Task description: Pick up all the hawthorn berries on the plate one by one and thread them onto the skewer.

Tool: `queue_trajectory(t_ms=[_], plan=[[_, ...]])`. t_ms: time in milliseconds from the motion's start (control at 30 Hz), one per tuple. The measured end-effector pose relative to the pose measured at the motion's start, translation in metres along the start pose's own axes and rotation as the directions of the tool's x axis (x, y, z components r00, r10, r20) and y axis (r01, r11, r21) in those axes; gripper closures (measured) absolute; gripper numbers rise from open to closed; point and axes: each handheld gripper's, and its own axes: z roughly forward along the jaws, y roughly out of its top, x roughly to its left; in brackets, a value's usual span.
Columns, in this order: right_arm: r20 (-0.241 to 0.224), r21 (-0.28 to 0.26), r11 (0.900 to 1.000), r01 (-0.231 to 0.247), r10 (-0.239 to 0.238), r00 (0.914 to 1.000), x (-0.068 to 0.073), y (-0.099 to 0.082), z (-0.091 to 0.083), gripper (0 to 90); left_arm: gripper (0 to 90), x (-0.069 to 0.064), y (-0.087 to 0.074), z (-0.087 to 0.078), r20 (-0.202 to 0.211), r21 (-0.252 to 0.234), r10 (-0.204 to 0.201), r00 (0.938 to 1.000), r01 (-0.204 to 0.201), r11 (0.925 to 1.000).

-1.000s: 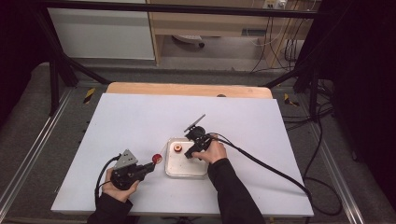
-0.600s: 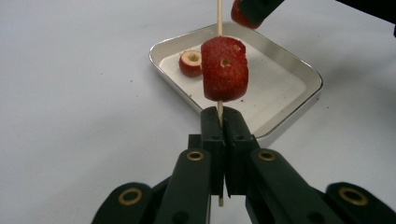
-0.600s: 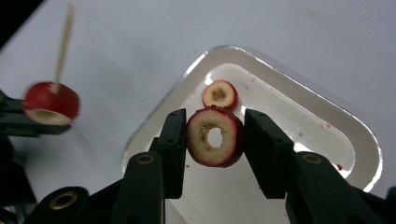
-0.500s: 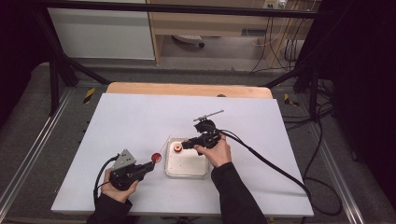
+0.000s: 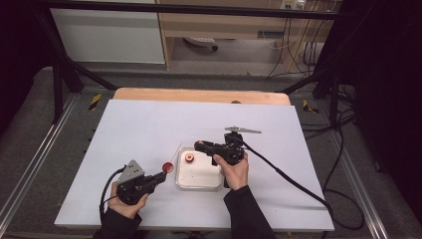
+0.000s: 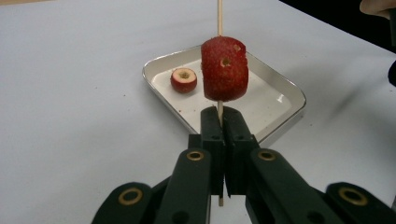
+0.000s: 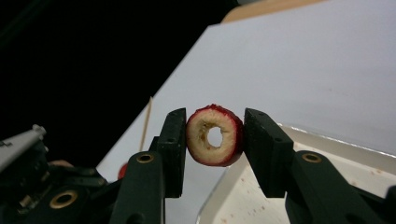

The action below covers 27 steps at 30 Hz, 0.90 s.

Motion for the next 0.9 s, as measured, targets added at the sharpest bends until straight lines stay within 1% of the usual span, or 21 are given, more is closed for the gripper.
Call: queue_trajectory(t_ms=[133,233,300,333,500,600,767,900], plan=[[-0.021,-0.093,0.9954,-0.021,0.019,0.9996,0.002,-0.005,0.0,60.9,88.3,-0.003,0.001,-0.001,0.001,-0.007,-0.012,0.9999,0.012,0.9999],[-0.045,-0.154,0.9877,-0.028,0.022,0.9987,0.003,-0.009,0.001,61.0,88.2,-0.005,0.002,-0.001,0.003,-0.013,-0.02,0.9998,0.02,0.9997],[-0.054,-0.19,0.9812,-0.032,0.022,0.9983,0.005,-0.011,0.002,61.0,88.2,-0.007,0.002,-0.001,0.005,-0.018,-0.023,0.9997,0.023,0.9996],[-0.06,-0.213,0.9765,-0.032,0.02,0.998,0.006,-0.012,0.002,61.0,88.3,-0.008,0.003,-0.001,0.007,-0.019,-0.024,0.9997,0.025,0.9995],[-0.089,-0.295,0.9545,-0.044,0.019,0.9958,0.009,-0.014,0.002,61.1,88.3,-0.014,0.004,-0.001,0.021,-0.033,-0.041,0.999,0.041,0.9986],[-0.107,-0.336,0.9401,-0.054,0.019,0.9941,0.011,-0.015,0.002,61.1,88.3,-0.018,0.006,-0.001,0.031,-0.038,-0.037,0.9989,0.038,0.9985],[-0.127,-0.39,0.9181,-0.072,0.024,0.9917,0.012,-0.019,0.003,61.1,88.3,-0.023,0.007,0.002,0.038,-0.042,-0.037,0.9986,0.038,0.9984],[-0.153,-0.413,0.9058,-0.092,0.031,0.9878,0.013,-0.022,0.005,61.1,88.3,-0.026,0.008,0.005,0.049,-0.045,-0.049,0.9976,0.051,0.9977]])
